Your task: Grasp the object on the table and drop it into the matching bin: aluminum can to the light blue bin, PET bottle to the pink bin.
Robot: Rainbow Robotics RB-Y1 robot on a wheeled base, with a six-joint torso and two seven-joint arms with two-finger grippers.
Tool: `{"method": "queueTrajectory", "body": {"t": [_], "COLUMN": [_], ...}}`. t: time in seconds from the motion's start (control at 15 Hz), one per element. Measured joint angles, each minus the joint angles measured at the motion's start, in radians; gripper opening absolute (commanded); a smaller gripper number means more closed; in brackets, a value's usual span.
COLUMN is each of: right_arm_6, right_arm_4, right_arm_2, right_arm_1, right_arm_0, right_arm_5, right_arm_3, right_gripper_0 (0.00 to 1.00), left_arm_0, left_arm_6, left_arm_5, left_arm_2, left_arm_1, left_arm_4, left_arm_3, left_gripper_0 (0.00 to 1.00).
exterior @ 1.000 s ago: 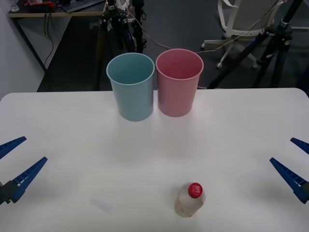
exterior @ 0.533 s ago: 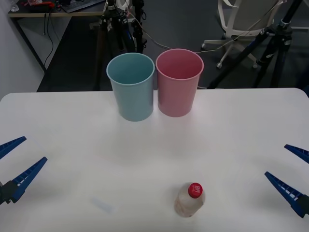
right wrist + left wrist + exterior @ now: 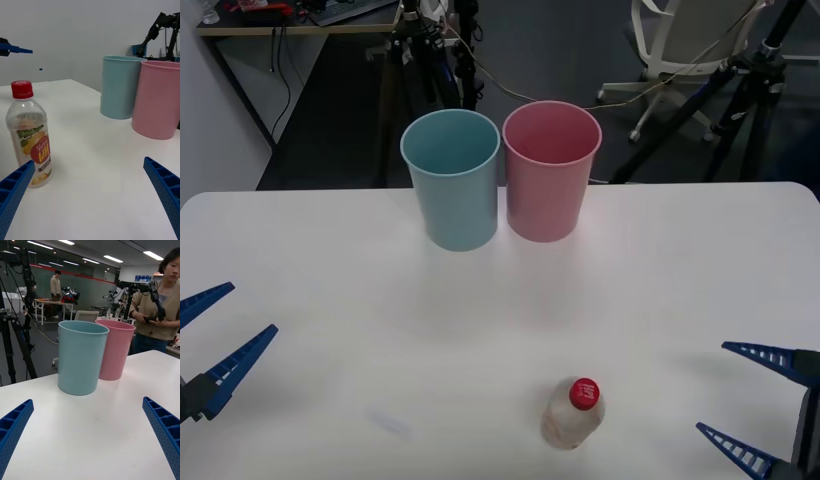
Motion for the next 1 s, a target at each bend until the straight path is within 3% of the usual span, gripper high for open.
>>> {"method": "queueTrajectory", "body": {"t": [0.47,0.73,1.0], "right_arm_6": [0.133,0.188,0.217], "right_arm_4": [-0.013,-0.058,-0.100], "right_arm_2": [0.221,0.350,0.446], "right_arm_1": [-0.063,-0.084,-0.084], "right_arm_0": [-0.103,-0.185,-0.202], "right_arm_5": [-0.016,-0.015,0.033], "right_arm_3": [0.084,0.197,0.213], "right_gripper_0": [1.00,1.00,1.00], "left_arm_0": [0.000,0.000,0.000], "left_arm_6": [0.000,0.000,0.000], "left_arm_5": [0.000,0.000,0.000], "left_arm_2": [0.000,0.000,0.000], "left_arm_1": [0.000,0.000,0.000], "left_arm_4": [0.000,0.000,0.000], "left_arm_3": [0.000,0.000,0.000], "left_gripper_0": [1.00,1.00,1.00]}}
